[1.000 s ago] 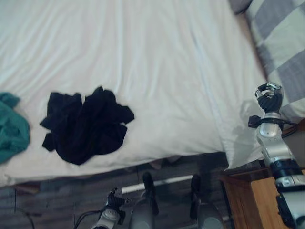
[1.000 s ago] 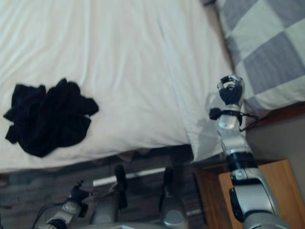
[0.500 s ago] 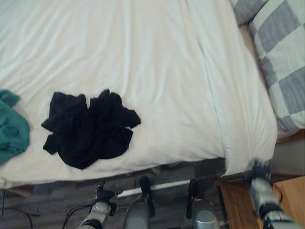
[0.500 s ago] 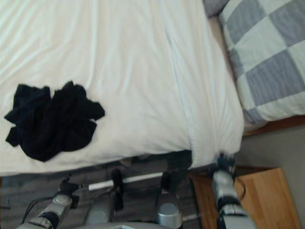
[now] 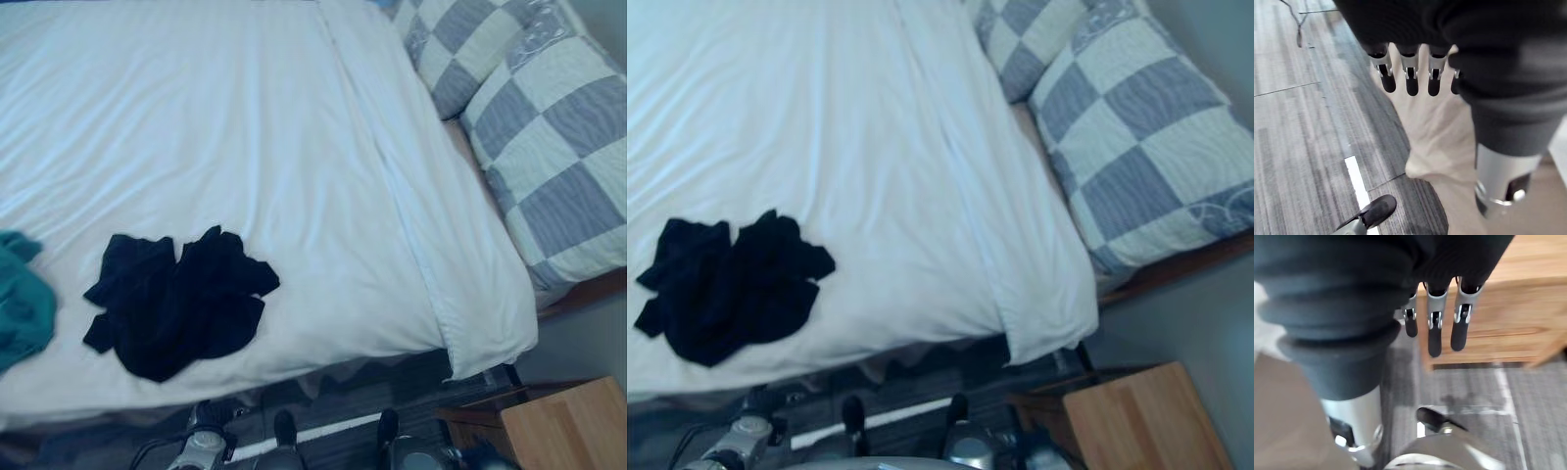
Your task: Tidy up the quilt and then pick up the clothes from the bed and put them into the laundry hamper.
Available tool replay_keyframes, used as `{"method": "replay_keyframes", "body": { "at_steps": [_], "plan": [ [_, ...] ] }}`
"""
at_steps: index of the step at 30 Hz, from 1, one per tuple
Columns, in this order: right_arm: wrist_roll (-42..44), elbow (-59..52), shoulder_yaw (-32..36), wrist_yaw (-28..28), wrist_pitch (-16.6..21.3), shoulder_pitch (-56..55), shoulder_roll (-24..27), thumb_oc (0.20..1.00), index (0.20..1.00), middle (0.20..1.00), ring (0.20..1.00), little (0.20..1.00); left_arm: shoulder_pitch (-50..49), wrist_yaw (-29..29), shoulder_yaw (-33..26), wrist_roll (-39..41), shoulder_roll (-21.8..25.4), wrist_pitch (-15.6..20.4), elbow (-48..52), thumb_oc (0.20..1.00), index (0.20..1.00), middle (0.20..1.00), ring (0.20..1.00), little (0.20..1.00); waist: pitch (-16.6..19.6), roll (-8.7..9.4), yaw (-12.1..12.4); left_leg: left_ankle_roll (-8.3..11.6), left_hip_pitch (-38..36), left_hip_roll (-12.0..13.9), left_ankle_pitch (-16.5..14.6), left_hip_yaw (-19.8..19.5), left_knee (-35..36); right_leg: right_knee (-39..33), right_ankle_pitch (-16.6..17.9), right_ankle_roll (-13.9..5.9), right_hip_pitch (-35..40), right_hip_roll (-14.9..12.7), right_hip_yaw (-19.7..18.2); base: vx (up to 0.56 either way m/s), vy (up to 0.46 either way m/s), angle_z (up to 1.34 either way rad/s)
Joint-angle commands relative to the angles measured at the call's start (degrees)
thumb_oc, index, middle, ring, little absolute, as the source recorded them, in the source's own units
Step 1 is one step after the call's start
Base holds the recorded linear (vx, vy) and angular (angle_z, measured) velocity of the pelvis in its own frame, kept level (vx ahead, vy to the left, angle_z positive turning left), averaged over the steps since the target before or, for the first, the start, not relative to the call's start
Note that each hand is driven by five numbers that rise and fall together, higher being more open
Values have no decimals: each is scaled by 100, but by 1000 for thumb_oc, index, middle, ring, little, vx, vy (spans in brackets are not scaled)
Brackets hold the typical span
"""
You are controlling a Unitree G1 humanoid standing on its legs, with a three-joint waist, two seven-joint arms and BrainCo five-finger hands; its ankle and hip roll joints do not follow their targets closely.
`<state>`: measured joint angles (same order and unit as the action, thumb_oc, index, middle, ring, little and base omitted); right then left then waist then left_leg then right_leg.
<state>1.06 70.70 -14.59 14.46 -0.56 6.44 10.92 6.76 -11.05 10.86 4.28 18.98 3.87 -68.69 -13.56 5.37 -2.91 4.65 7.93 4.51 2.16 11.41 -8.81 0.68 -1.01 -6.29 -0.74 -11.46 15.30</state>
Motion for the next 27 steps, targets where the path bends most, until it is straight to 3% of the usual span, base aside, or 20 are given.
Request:
{"method": "replay_keyframes", "body": {
  "at_steps": [1, 2, 3, 4, 5, 6, 7, 11, 12, 13, 14, 15, 16, 17, 18, 20, 22, 24, 26, 27],
  "plan": [
    [-454, 28, -46, 30, -31, 406, 503, 1000, 1000, 1000, 1000, 1000, 28, -93, -54, 37, -278, 126, -188, 1000, 1000, 1000, 1000, 1000, -343, -213, 57, 684, 527, 105, -98, -332, -1328, 120, -53, -113, -203, -294, -45, -200, 187, 22],
    [-455, 25, -48, 29, -32, 400, 510, 1000, 1000, 1000, 1000, 1000, 22, -95, -54, 35, -285, 127, -188, 1000, 1000, 1000, 1000, 1000, -345, -228, 58, 688, 523, 120, -119, -334, -1344, 117, -55, -113, -191, -280, -44, -128, 327, 12],
    [-630, 13, -93, -57, -115, 371, 503, 1000, 1000, 1000, 1000, 1000, -70, -154, -138, 45, -396, 101, -253, 1000, 1000, 1000, 1000, 1000, -168, -256, -36, 600, 185, 794, -199, -244, -943, 58, 141, -269, -268, -629, -26, -80, 258, 15],
    [-634, 9, -99, -59, -118, 361, 508, 1000, 1000, 1000, 1000, 1000, -83, -156, -140, 44, -402, 102, -251, 1000, 1000, 1000, 1000, 1000, -185, -271, -23, 613, 133, 817, -218, -230, -930, 50, 132, -269, -231, -606, -35, -130, 619, 24],
    [-707, 37, -74, -153, -159, 269, 520, 1000, 1000, 1000, 1000, 1000, -195, -201, -164, 6, -456, 113, -313, 1000, 1000, 1000, 1000, 1000, 40, -309, -123, 718, -343, 1508, 36, -338, -330, 27, 387, -532, -315, -1027, -23, -27, 353, 22],
    [-708, 33, -78, -155, -159, 256, 526, 1000, 1000, 1000, 1000, 1000, -207, -203, -162, 5, -462, 114, -312, 1000, 1000, 1000, 1000, 1000, 31, -320, -121, 729, -402, 1518, 53, -327, -275, 20, 379, -534, -281, -1013, -18, -123, 816, 25],
    [-632, 60, 76, -221, -150, 90, 506, 1000, 1000, 1000, 1000, 1000, -298, -226, -160, -37, -555, 112, -414, 1000, 1000, 1000, 1000, 1000, 233, -393, -244, 921, -773, 2073, 405, -473, 334, 36, 644, -850, -446, -1484, -33, -68, 451, 27],
    [-330, 149, 446, -377, -142, -204, 437, 1000, 1000, 1000, 1000, 1000, -330, -173, -169, 13, -545, 74, -509, 1000, 1000, 1000, 1000, 1000, 391, -423, -288, 1035, -1050, 2035, -3, -779, 912, 153, 924, -871, -561, -1828, 46, -228, 500, 33],
    [-313, 231, 653, -415, -268, -220, 329, 1000, 1000, 1000, 1000, 1000, -252, -150, -228, 76, -503, 25, -560, 1000, 1000, 1000, 1000, 1000, 384, -315, -277, 1035, -1154, 1787, -389, -620, 1012, 353, 1615, -871, -660, -2180, 6, -224, 383, 34],
    [-313, 231, 654, -415, -270, -216, 324, 1000, 1000, 1000, 1000, 1000, -249, -149, -228, 77, -498, 24, -560, 1000, 1000, 1000, 1000, 1000, 387, -297, -263, 1035, -1152, 1771, -393, -604, 1004, 346, 1630, -871, -678, -2192, -17, -285, 380, 53],
    [-285, 237, 616, -437, -255, -244, 249, 1000, 1000, 1000, 1000, 1000, -313, -87, -219, 30, -471, 33, -574, 1000, 1000, 1000, 1000, 1000, 333, -236, -182, 1035, -1190, 1679, -491, -416, 943, 454, 1926, -871, -681, -2428, 369, -205, 287, 35],
    [-303, 155, 543, -440, -220, -263, 177, 1000, 1000, 1000, 1000, 1000, -329, -55, -217, -28, -456, 14, -571, 1000, 1000, 1000, 1000, 1000, 283, -222, -110, 946, -1171, 1586, -542, -308, 854, 623, 1871, -871, -636, -2478, 690, -351, 599, 22],
    [-491, -68, 209, -530, -154, -237, 42, 1000, 1000, 1000, 1000, 1000, -437, 17, -246, -109, -350, -22, -523, 1000, 1000, 1000, 1000, 1000, 230, -186, -43, 657, -1045, 1232, -600, -301, 718, 1000, 1432, -871, -537, -2172, 839, -238, 459, -7],
    [-491, -69, 207, -530, -155, -236, 38, 1000, 1000, 1000, 1000, 1000, -438, 18, -249, -109, -345, -23, -521, 1000, 1000, 1000, 1000, 1000, 239, -172, -54, 650, -1024, 1214, -592, -310, 713, 996, 1442, -871, -545, -2189, 844, -212, 490, -4],
    [-556, -196, 75, -555, -126, -170, 9, 1000, 1000, 1000, 1000, 1000, -474, 43, -283, -72, -286, -46, -503, 1000, 1000, 1000, 1000, 1000, 204, -160, -44, 503, -936, 1026, -590, -359, 647, 1182, 1116, -871, -503, -1835, 670, -128, 371, -34],
    [-693, -449, -309, -545, -24, -26, -36, 1000, 1000, 1000, 1000, 1000, -566, 61, -263, -29, -276, -72, -510, 1000, 1000, 1000, 1000, 1000, 111, -176, -4, 161, -703, 527, -483, -404, 502, 1652, 209, -656, -513, -573, 214, -174, 533, -22],
    [-896, -695, -747, -513, 95, 48, -69, 1000, 1000, 1000, 1000, 1000, -644, 82, -230, -105, -301, -80, -518, 1000, 1000, 1000, 1000, 1000, 2, -167, 54, -35, -619, 124, -462, -419, 349, 1766, -348, -402, -435, 276, 10, -111, 367, 11],
    [-1101, -837, -1156, -553, 176, 148, -116, 1000, 1000, 1000, 1000, 1000, -664, 72, -267, -109, -409, -20, -528, 1000, 1000, 1000, 1000, 1000, -71, -109, 197, -55, -557, -251, -562, -370, 90, 1219, -631, 156, -55, 465, -5, -19, 180, 20],
    [-1156, -885, -1282, -560, 205, 206, -104, 1000, 1000, 1000, 1000, 1000, -704, 51, -293, -118, -457, 19, -538, 1000, 1000, 1000, 1000, 1000, -36, -100, 240, -14, -391, -354, -564, -387, -119, 802, -649, 280, 151, 443, -19, -60, 102, -30],
    [-1252, -928, -1568, -579, 205, 509, -21, 1000, 1000, 1000, 1000, 1000, -581, -19, -263, 194, -686, 170, -306, 1000, 1000, 1000, 1000, 1000, -298, -253, 364, 527, 340, -396, -64, -256, -1257, 246, -559, 365, 383, 370, -234, -190, 236, -21]
  ]
}}
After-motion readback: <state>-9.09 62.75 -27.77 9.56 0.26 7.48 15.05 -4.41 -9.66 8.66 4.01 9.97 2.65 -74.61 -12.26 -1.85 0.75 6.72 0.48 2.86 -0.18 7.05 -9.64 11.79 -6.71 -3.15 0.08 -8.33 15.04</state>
